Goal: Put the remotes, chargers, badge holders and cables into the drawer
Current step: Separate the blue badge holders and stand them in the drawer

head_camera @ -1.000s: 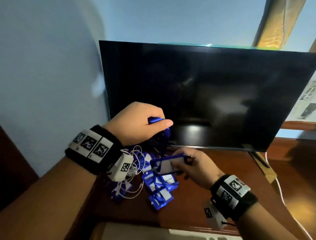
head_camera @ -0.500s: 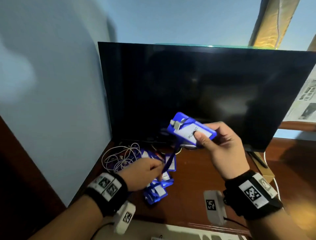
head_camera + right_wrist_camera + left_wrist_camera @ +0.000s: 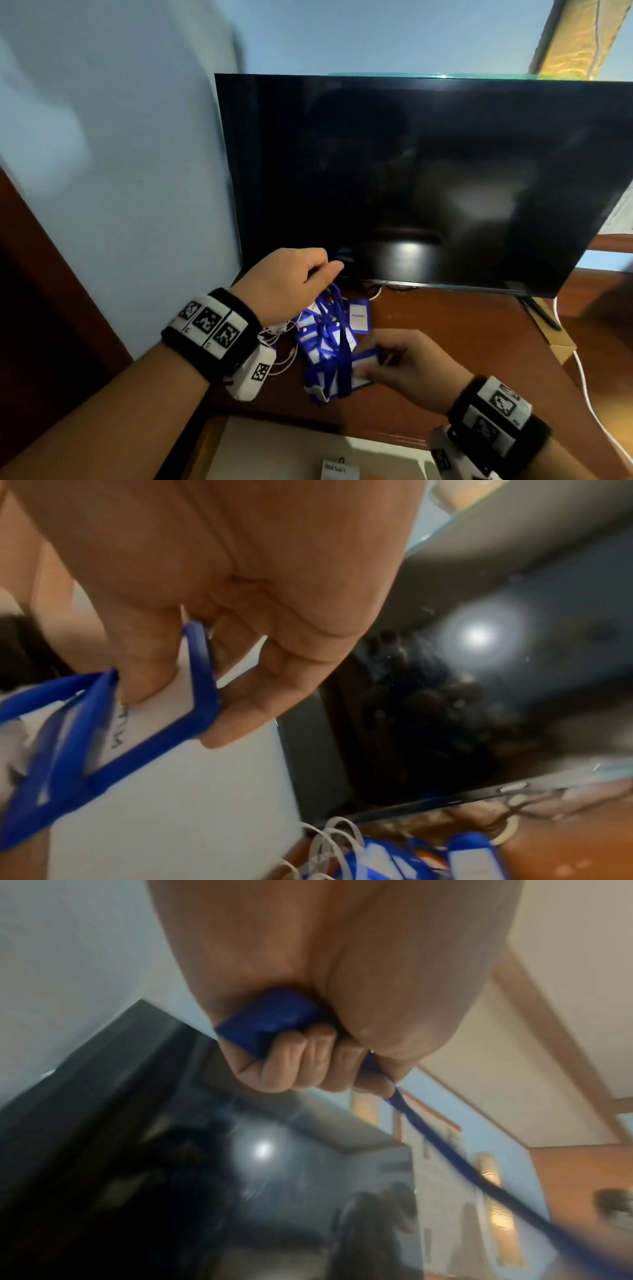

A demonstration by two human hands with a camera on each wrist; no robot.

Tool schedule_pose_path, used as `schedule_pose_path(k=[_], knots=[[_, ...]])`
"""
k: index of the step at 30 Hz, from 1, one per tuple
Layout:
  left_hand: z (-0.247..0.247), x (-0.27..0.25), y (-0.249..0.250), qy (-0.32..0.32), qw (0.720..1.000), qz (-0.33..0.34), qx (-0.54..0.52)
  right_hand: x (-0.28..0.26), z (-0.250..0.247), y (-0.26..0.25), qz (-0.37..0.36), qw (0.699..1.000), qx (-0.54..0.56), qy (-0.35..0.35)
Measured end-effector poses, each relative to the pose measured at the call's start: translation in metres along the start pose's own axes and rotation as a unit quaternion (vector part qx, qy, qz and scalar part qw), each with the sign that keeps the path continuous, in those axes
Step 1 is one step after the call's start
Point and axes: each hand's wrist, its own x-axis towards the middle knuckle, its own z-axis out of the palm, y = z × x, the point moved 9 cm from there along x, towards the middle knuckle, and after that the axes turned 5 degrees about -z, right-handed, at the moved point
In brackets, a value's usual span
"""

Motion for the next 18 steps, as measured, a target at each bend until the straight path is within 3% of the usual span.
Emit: schedule_pose_path(k=[3,6,10,13,16,18], knots=[[0.037,0.005,-0.054,-0.043,0.997,-0.063,-0.032,0.001,-0.028,-0.028,-0.056,0.98,0.138,0.133],[0.08,-0.019,-0.072,-0.104,0.984,-0.105,-0.096,0.003,-0.066,-0.033,-0.076,0.945,0.16,0.273],[0.088,-0.06,-0.036,-0.062,0.988,-0.049,-0.13,0.01,-0.085,0.001,0.001,0.921,0.126,0.368],[0.074,-0.064,-0.018,-0.019,0.996,-0.012,-0.091,0.02,-0.064,0.03,0.065,0.939,0.036,0.335],[0.054,-0.051,-0.01,0.009,1.0,0.012,0.004,0.024,-0.019,0.036,0.078,0.972,-0.076,0.21],[0.05,-0.037,-0.021,-0.034,0.997,0.001,0.063,0.022,0.014,0.03,0.075,0.99,-0.058,0.108]])
